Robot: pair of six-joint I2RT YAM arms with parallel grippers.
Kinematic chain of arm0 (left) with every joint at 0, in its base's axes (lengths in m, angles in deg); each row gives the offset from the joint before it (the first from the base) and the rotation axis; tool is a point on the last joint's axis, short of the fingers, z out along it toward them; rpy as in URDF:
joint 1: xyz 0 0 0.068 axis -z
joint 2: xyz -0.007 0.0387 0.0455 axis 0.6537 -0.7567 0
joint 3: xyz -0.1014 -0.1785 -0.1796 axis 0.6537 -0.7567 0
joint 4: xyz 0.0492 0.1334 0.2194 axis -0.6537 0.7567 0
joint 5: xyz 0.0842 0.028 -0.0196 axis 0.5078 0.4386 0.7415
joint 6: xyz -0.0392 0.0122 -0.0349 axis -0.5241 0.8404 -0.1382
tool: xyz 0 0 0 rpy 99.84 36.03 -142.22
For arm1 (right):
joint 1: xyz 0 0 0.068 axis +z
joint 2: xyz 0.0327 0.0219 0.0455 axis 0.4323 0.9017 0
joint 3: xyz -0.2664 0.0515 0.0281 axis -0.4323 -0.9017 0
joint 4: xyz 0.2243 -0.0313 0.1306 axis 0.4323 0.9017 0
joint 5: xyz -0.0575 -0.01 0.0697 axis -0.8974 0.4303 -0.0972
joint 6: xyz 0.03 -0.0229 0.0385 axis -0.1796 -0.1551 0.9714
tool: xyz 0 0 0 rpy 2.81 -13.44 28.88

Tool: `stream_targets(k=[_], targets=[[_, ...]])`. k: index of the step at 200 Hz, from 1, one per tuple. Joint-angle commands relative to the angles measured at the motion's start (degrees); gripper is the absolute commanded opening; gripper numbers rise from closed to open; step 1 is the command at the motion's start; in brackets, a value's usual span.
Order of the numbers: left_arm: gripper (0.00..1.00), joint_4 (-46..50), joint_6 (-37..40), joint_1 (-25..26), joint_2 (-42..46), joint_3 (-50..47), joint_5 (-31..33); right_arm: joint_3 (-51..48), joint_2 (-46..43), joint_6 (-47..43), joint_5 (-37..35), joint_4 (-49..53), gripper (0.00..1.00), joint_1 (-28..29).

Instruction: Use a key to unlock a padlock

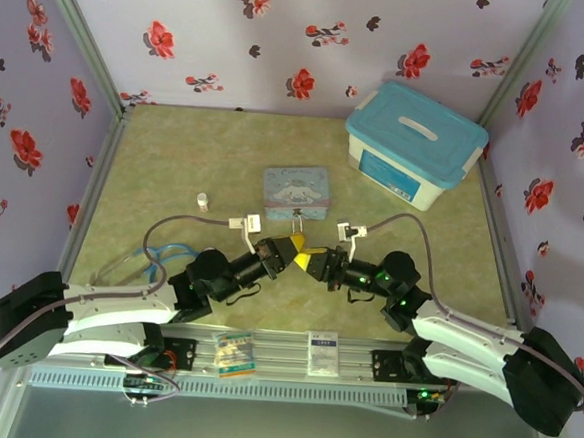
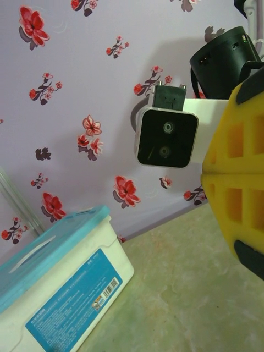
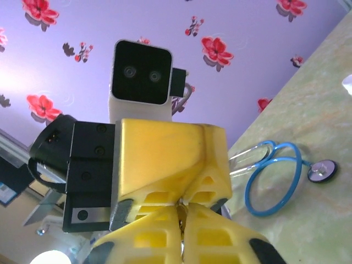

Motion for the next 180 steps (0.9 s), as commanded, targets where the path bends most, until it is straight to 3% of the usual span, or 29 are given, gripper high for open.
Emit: stream_targets(k=[1,10,16,29,39,64,113,136,167,180], targets=[[0.00,-2.1,0.0,0.3,-0.6,0.4,-0.5,-0.3,-0.2,-1.2,-0.7,-3.6,0.00,-0.1],[0.00,-2.1,-0.2,0.3,-0.4,0.2,-0.4,-0.7,-0.6,-1.5,-1.3,-2.9,0.00,-0.1],[0.12,-1.9,-0.2,0.3,-0.1,-0.1,-0.1,-0.9,-0.9,-2.0,-1.9,-2.0,0.00,-0.1],[0.48,-1.2,-0.1,0.2,1.3,-0.5,0.7,-1.4,-2.5,-3.4,-3.2,1.2,0.00,-0.2],[0.62,1.1,0.2,0.2,3.2,-0.4,1.4,-1.3,-4.0,-4.8,-3.7,4.9,0.00,-0.2],[0.67,11.4,2.5,0.2,8.0,1.1,2.6,-1.1,-6.6,-6.4,-4.4,10.0,0.00,-0.3],[0.48,11.8,1.7,1.4,2.7,3.7,-0.1,-0.8,-5.1,-5.6,-4.1,8.0,0.00,-0.3],[0.33,8.0,1.8,1.6,1.2,3.4,-0.5,-0.4,-4.7,-5.1,-3.5,7.7,0.00,-0.3],[0.05,4.9,0.6,1.6,1.4,0.9,1.2,-0.3,-4.5,-5.5,-4.1,9.1,0.00,-0.5],[0.01,6.4,0.3,1.6,1.7,1.0,1.3,-0.3,-4.5,-5.4,-4.5,9.1,0.00,-0.5]])
